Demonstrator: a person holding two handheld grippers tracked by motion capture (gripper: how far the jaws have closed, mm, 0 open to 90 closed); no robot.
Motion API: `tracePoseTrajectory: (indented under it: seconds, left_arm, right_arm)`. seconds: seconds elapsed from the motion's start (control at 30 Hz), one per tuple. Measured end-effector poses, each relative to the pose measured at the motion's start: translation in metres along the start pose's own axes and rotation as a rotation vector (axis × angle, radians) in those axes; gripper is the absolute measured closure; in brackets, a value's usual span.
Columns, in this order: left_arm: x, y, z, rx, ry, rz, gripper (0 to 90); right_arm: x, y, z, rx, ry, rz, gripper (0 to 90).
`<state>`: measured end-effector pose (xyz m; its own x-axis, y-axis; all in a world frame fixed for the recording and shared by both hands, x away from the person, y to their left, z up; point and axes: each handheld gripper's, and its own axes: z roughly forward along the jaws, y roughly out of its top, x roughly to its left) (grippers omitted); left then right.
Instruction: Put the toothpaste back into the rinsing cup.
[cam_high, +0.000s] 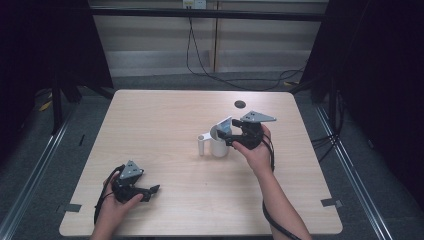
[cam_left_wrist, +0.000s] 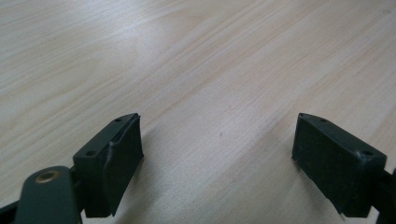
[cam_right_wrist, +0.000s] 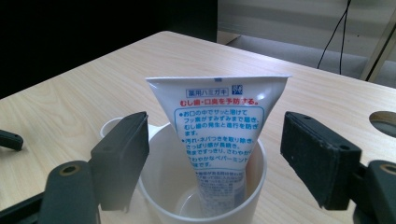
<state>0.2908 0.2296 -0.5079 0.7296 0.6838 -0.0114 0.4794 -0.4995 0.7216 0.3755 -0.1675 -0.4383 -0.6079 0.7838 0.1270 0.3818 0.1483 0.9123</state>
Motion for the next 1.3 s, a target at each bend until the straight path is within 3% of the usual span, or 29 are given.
tracePoseTrajectory:
  seconds: [0.17, 1.3]
  left_arm:
    - [0.0, 0.0, 0.0, 0.0, 0.0, 0.0, 15.9]
    - [0.0, 0.0, 0.0, 0.001, 0.001, 0.0, 16.0]
  right_arm:
    - [0.0, -0.002, -0.002, 0.023, -0.006, -0.029, 22.2]
    - [-0.004, -0.009, -0.027, 0.053, 0.042, -0.029, 20.2]
